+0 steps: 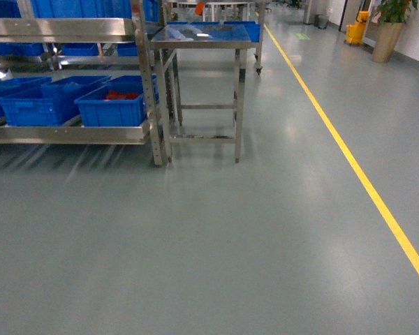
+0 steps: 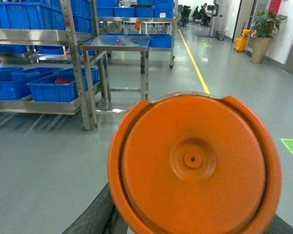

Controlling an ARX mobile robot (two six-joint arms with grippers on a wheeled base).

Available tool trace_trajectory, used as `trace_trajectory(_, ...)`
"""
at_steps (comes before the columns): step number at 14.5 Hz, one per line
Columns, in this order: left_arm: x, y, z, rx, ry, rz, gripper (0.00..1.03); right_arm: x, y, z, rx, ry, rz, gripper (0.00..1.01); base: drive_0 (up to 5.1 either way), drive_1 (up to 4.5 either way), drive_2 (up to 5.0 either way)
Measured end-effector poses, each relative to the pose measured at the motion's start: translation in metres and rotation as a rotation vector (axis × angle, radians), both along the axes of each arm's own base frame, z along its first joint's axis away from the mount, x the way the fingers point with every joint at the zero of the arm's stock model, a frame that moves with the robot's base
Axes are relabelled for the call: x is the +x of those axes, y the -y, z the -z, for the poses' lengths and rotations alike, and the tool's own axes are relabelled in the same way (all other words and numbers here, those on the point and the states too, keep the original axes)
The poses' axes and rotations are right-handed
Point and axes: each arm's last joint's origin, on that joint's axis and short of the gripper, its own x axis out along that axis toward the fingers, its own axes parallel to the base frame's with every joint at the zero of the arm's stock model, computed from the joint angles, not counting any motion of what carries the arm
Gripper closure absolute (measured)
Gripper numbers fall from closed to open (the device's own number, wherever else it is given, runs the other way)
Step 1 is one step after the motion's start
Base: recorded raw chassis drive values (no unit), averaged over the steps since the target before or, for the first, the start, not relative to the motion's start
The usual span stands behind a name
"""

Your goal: Sort blue parts and orange caps into right shelf containers

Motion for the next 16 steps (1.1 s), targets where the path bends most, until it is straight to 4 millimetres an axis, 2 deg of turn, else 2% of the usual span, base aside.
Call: trace_trajectory(16,0.0,0.0,0.0001,0.0,-0.001,0.0,0.59,0.0,0.0,0.0001,0.0,-0.001,0.0,0.6,0.0,4.31,-4.3)
